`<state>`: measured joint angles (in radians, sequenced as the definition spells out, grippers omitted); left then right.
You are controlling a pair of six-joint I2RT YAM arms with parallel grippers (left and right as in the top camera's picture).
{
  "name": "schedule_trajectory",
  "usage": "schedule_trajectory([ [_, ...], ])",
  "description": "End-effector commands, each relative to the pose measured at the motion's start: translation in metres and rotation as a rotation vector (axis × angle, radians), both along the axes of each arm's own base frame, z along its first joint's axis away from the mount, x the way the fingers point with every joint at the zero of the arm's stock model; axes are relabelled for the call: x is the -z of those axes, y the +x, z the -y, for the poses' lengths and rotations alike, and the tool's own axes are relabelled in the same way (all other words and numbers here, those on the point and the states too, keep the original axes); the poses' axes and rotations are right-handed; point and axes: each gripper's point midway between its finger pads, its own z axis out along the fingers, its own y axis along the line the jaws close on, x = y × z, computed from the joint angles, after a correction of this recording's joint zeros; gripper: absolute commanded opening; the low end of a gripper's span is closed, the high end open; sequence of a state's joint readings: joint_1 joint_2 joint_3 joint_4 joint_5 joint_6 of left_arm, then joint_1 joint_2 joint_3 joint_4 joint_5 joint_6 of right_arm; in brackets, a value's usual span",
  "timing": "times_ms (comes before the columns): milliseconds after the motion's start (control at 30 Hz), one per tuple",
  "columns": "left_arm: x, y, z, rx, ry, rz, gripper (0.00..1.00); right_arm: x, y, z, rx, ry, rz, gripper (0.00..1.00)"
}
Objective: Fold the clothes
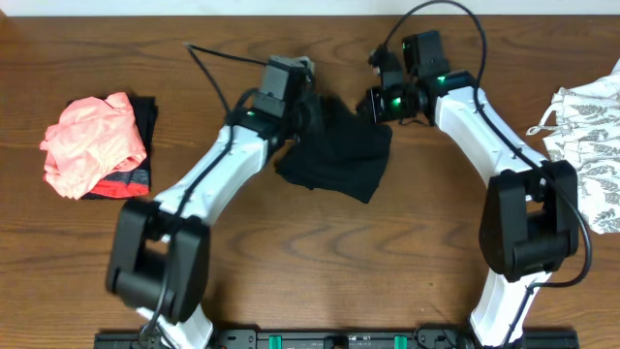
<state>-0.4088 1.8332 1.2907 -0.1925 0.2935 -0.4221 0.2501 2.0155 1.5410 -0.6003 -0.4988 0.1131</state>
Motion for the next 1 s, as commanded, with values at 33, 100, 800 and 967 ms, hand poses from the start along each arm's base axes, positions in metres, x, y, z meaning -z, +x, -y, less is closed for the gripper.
schedule_trajectory([
  [33,0.03,0.003,0.016,0.038,0.005,-0.021,0.38,0.022,-0.016,0.016,0.049,-0.094,-0.103,0.01],
  [100,0.048,0.002,0.019,0.042,0.016,-0.05,0.38,0.028,-0.03,0.019,0.045,-0.116,-0.164,0.01],
  [800,0.126,-0.019,0.02,0.053,0.09,-0.213,0.39,0.132,-0.156,0.035,0.025,-0.244,-0.505,0.02],
  [967,0.131,-0.027,0.016,0.057,0.11,-0.252,0.39,0.133,-0.153,0.035,0.026,-0.239,-0.491,0.02],
])
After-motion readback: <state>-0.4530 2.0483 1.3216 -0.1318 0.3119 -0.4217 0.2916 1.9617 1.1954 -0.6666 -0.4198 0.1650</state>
